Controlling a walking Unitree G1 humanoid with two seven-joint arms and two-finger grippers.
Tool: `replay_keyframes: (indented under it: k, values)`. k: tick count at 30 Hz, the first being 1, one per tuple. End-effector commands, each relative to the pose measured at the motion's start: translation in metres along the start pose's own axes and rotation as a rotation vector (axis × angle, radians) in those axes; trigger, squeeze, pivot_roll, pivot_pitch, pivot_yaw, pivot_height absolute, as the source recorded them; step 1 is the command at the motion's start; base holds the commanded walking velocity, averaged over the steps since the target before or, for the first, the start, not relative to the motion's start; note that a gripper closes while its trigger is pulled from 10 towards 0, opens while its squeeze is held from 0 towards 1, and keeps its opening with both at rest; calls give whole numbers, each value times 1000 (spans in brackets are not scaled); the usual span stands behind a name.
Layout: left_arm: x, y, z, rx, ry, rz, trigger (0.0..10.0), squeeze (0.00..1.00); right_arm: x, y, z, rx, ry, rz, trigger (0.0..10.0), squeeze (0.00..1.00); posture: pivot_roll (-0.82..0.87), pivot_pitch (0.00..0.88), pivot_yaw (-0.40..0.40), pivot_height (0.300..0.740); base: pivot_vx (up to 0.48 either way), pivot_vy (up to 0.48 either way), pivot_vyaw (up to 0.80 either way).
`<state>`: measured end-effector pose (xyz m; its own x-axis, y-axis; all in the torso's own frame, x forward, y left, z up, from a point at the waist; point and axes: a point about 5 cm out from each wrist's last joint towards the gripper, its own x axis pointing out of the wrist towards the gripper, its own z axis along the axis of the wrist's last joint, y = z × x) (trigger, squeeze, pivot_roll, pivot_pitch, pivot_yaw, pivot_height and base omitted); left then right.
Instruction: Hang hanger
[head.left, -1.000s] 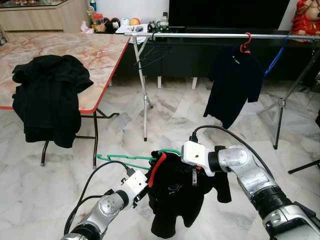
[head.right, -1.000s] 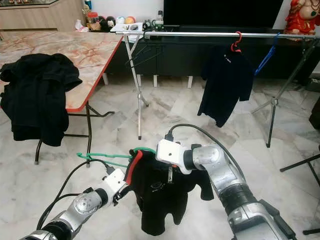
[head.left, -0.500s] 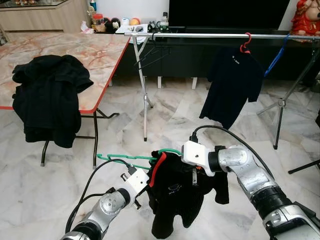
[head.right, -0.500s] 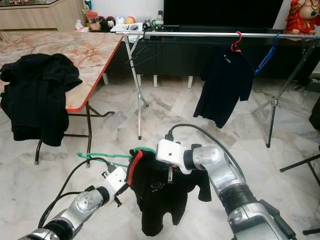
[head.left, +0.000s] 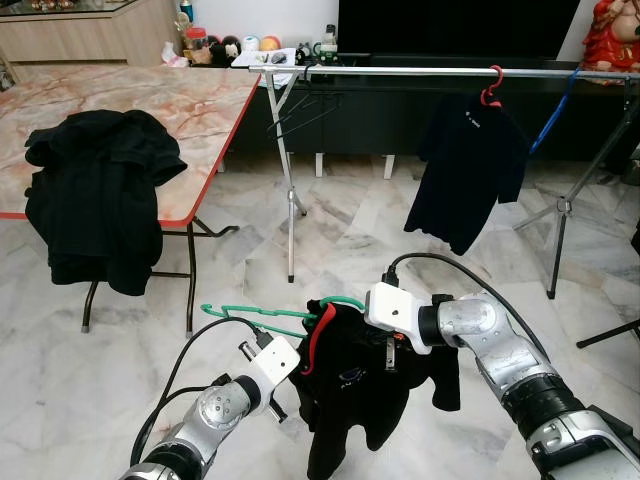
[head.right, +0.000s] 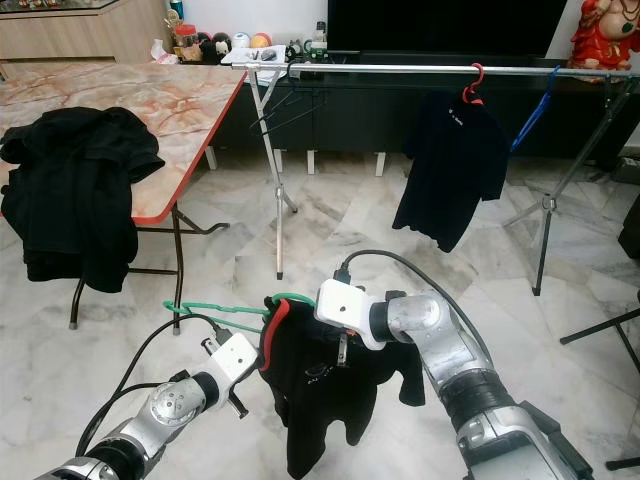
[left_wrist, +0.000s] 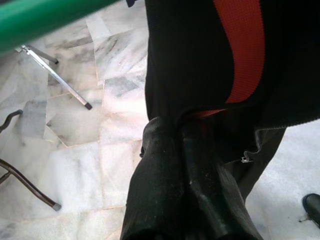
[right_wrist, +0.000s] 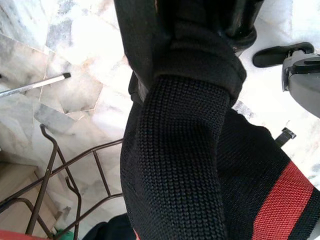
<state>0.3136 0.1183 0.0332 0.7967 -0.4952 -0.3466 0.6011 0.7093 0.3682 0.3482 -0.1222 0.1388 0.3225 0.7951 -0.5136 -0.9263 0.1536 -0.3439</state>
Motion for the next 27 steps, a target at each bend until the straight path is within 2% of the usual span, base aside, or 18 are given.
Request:
replay_keyframes:
  k: [1,10,11,13,16,27]
  values:
    - [-5,1,-10,-20,36,4,0,0,-3,-3,-1,5,-3,-26,0,0,73,82,6,740,0,0,0]
    - [-11,1,-20,6,75,-3,0,0,-9,-4,-16,25,70,-67,0,0,75,86,7,740,0,0,0]
    - [-12,0,-22,25,83,-10,0,0,-10,-4,-17,27,73,-73,0,0,75,86,7,740,0,0,0]
    - [-17,-3,-32,134,135,-52,0,0,-14,-6,-22,38,92,-95,0,0,75,85,10,740,0,0,0]
    - [-21,-5,-38,178,167,-69,0,0,-16,-6,-25,36,111,-101,0,0,75,85,10,740,0,0,0]
    - [-26,-2,-49,189,237,-29,0,0,-22,-1,-35,25,153,-75,0,0,74,87,11,740,0,0,0]
